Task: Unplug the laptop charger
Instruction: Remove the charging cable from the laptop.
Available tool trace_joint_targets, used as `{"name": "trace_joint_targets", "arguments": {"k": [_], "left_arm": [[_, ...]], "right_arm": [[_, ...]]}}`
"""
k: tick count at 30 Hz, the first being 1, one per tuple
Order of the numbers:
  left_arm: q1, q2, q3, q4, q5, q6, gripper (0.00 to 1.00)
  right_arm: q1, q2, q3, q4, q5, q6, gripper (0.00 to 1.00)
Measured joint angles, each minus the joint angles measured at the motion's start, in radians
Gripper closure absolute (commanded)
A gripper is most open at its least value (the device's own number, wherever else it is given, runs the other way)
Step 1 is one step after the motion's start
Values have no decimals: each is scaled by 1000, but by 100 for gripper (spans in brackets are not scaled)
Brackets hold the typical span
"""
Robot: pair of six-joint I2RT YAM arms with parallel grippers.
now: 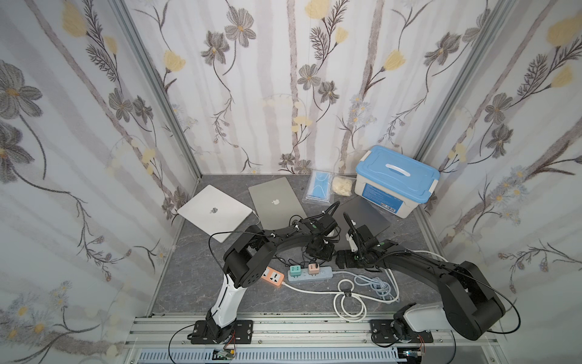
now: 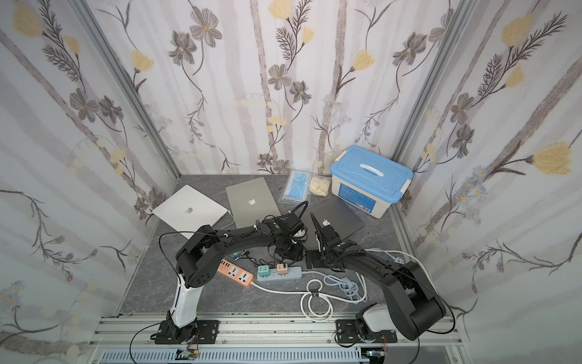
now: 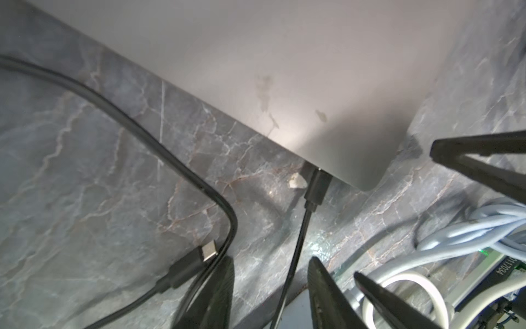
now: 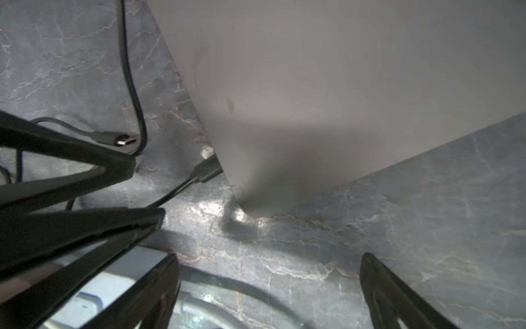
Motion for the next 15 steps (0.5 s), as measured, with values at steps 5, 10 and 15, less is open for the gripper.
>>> {"name": "trace_joint_targets", "arguments": {"k": [5,10,15], "left_arm": [[-2,0,-1,0,1,2,59],[-11,2,-2,1,5,2,64],[-14,3,-19,16,24,2,69]], "right_arm": [[-12,29,17,0,43,-3,1],[-14,101,49,30,105,-28,1],[-19,130,63,57,128,-42,2]]}}
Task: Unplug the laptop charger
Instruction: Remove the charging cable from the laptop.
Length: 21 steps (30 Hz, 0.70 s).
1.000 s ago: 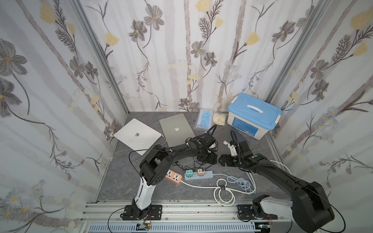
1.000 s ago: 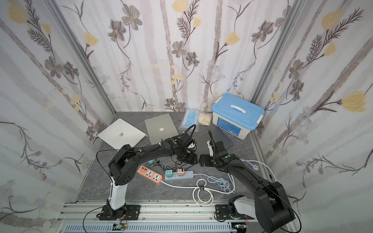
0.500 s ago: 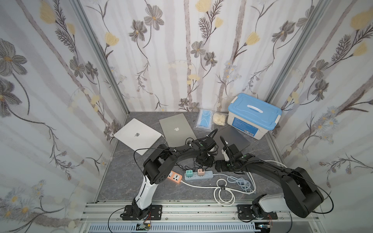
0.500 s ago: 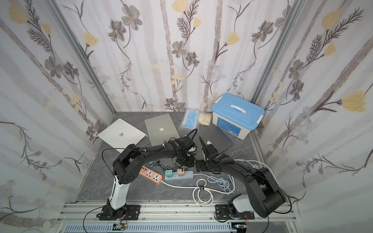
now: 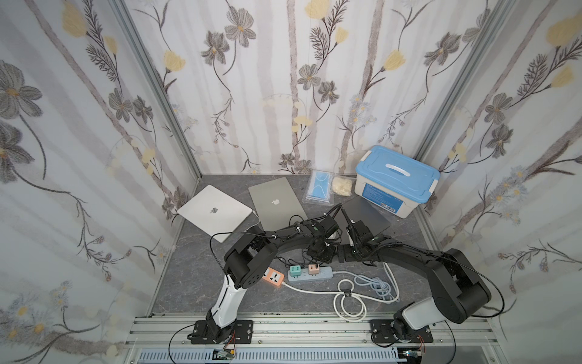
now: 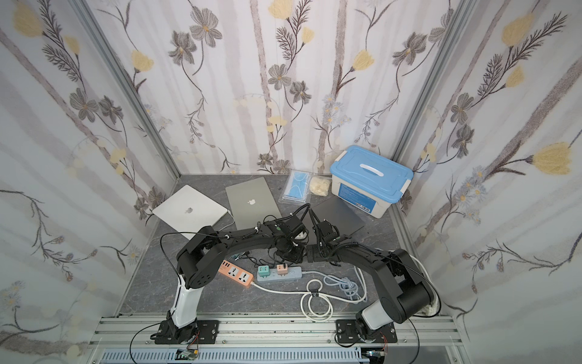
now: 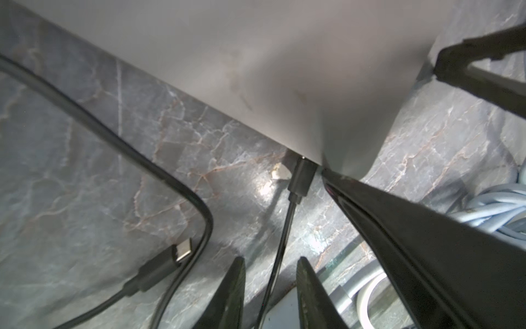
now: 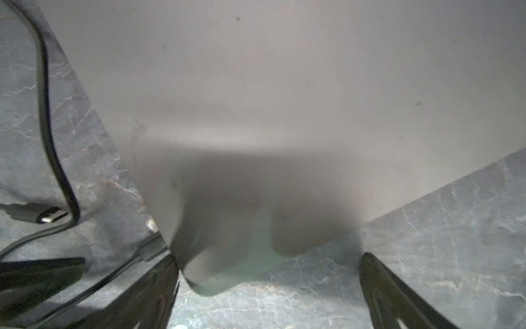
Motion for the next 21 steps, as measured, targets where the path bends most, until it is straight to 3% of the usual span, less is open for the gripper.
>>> {"name": "trace_joint_targets", "arguments": {"k": [12,21], "left_arm": [[1,-7,-27,15,6,14,91],[1,-30,-57,16,-7,21,94]], "right_arm": [[-18,22,11,3,-9,-39,2],[-20,13,10,6,-12,-40,2]]}}
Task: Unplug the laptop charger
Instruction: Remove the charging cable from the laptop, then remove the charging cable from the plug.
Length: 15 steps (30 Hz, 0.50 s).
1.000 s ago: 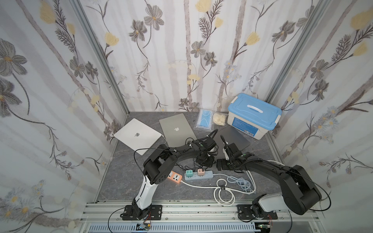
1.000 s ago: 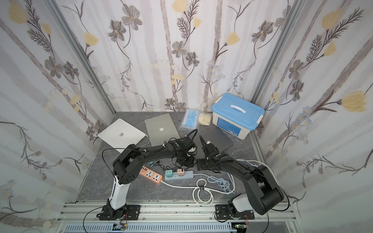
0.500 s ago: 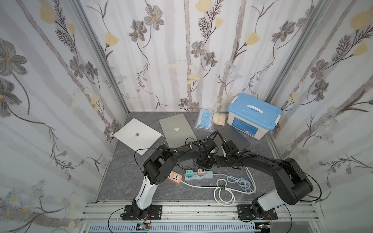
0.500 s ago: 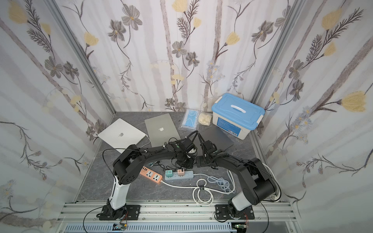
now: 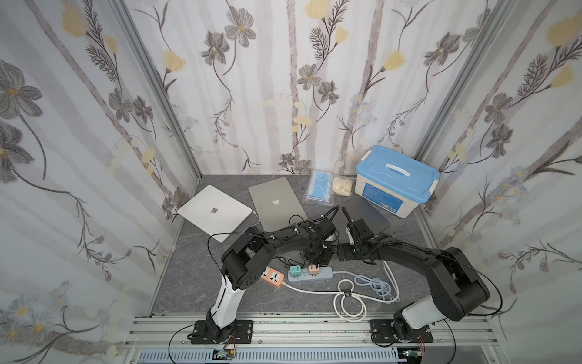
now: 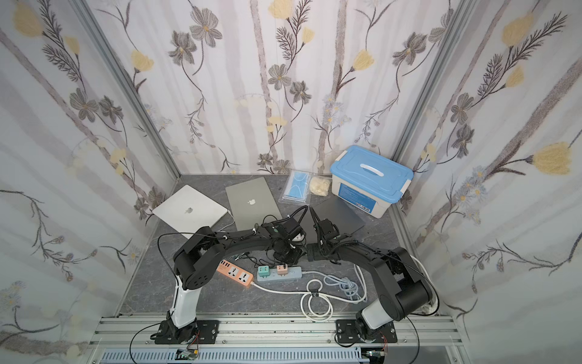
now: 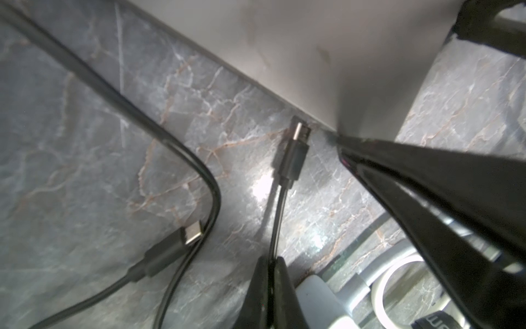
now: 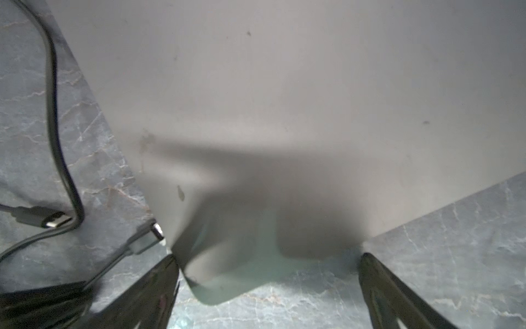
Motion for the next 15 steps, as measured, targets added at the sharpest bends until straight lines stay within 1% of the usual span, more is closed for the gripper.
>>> {"name": "trace_joint_targets", "arguments": {"k": [3,5,9,12,15], "left_arm": [[2,-4,-2,-6,-8,0,94],[4,-6,-2,-10,-12,1,92],[8,-6,12,-29,-14,4,80],[33,-14,23,-31,27,-2,70],[71,-40,40,-38,64,-8,64]], "right_arm": [[0,0,0,0,0,0,2],[-1,0,0,0,-2,0,2],[-2,-13,-3,1,-8,0,3],[3,-46,-12,-16,-14,11,4],[29,-92,0,-15,-37,18,4]]}}
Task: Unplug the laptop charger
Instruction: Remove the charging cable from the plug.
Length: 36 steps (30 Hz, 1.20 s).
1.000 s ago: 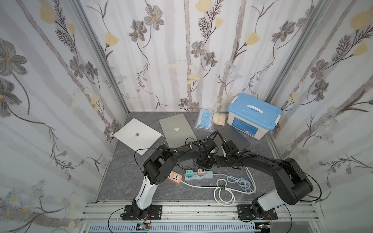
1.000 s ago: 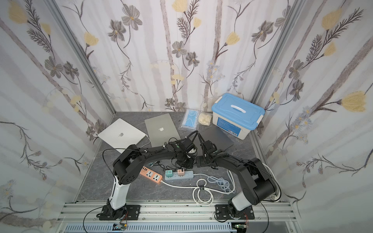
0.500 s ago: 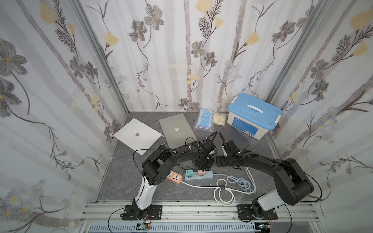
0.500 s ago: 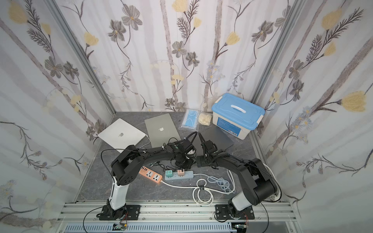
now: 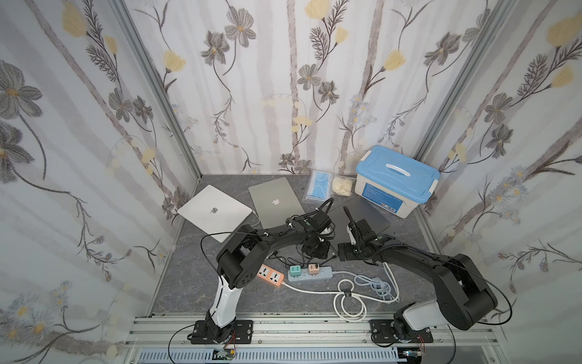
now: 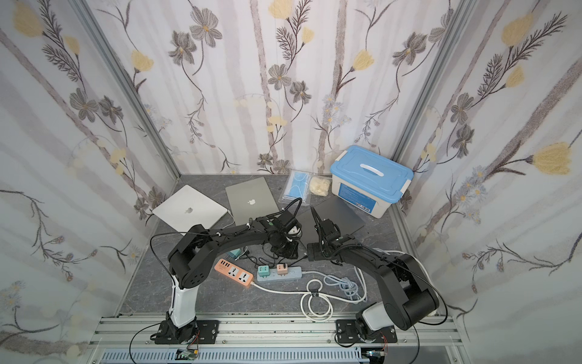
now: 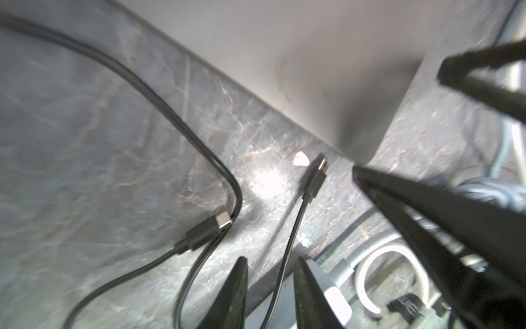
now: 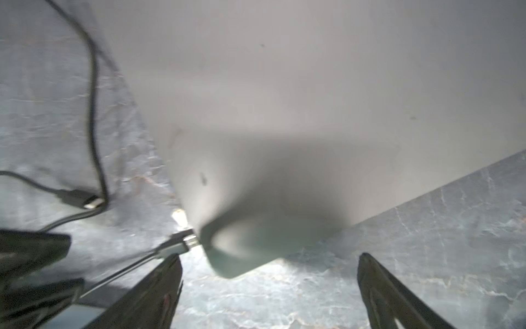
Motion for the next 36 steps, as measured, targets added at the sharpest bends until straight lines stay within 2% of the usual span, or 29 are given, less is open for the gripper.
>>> {"name": "trace_joint_targets", "arguments": {"k": [2,9,17,23,36], "left_arm": [[21,-26,10,-6,6,0,60],[63,-148,-10,-35,33,0,59],[90,-404,-251,-21,30,0,60],[93,-601,-368,6,51,6,60],[93,-603,-385,-2,70,28,59]], "right_arm": [[21,-53,5,13,-26,5,3],[87,-184,-71,89,-162,24,2],[116,-248,-187,245,-317,70,1],[138,-229,-219,332,-371,91,0],[144,-153,-222,426,-377,129,0]]}}
